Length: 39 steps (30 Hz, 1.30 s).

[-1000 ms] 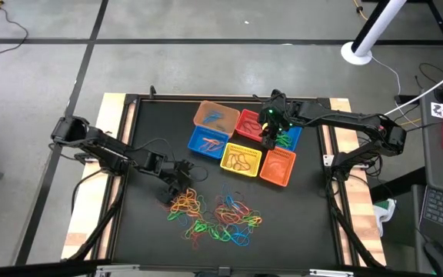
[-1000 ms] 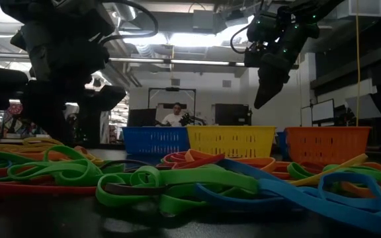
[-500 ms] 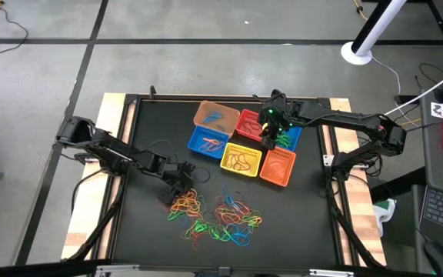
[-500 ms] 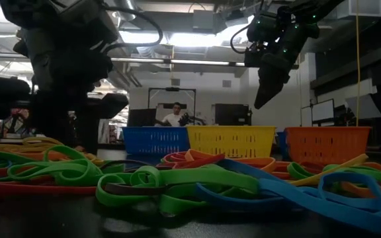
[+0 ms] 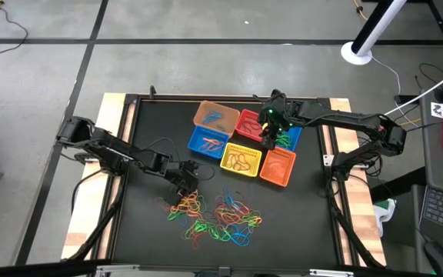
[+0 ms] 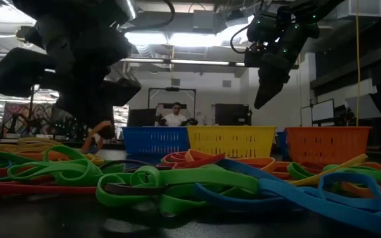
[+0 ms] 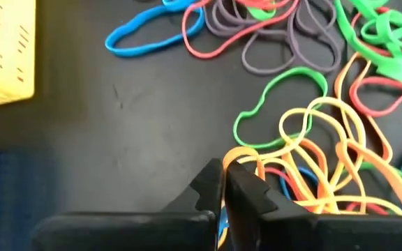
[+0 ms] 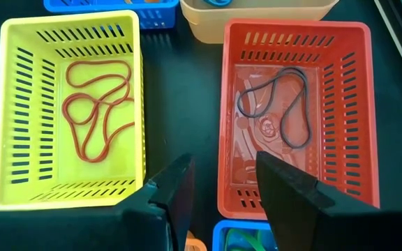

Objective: Sort rubber bands into baskets
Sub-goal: Put the orange rubber band into the left blue basket

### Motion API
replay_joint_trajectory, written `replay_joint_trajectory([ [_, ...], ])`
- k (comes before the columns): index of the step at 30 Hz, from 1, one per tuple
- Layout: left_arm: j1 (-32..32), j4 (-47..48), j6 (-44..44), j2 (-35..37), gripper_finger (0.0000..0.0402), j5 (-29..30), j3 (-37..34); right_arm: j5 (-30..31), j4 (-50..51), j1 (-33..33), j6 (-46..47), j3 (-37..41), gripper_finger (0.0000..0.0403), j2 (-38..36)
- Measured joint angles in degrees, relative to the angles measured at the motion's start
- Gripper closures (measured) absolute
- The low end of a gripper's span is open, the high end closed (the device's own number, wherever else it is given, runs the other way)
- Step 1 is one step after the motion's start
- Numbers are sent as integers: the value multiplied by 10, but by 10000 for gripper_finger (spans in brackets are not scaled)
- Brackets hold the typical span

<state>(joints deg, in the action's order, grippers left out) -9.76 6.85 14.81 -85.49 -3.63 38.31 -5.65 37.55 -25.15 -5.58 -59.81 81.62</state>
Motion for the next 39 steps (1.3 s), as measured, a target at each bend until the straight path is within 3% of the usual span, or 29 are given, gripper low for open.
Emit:
replay_joint_trajectory([
  [7, 9, 0, -19, 0, 397, 0, 36, 0, 0, 0, 0, 0, 246, 0],
  [22, 89, -2, -14, 0, 397, 1, 144, 0, 0, 0, 0, 0, 246, 0],
  [39, 248, 0, -9, 0, 389, 82, 151, 0, -1, 0, 0, 0, 246, 0],
])
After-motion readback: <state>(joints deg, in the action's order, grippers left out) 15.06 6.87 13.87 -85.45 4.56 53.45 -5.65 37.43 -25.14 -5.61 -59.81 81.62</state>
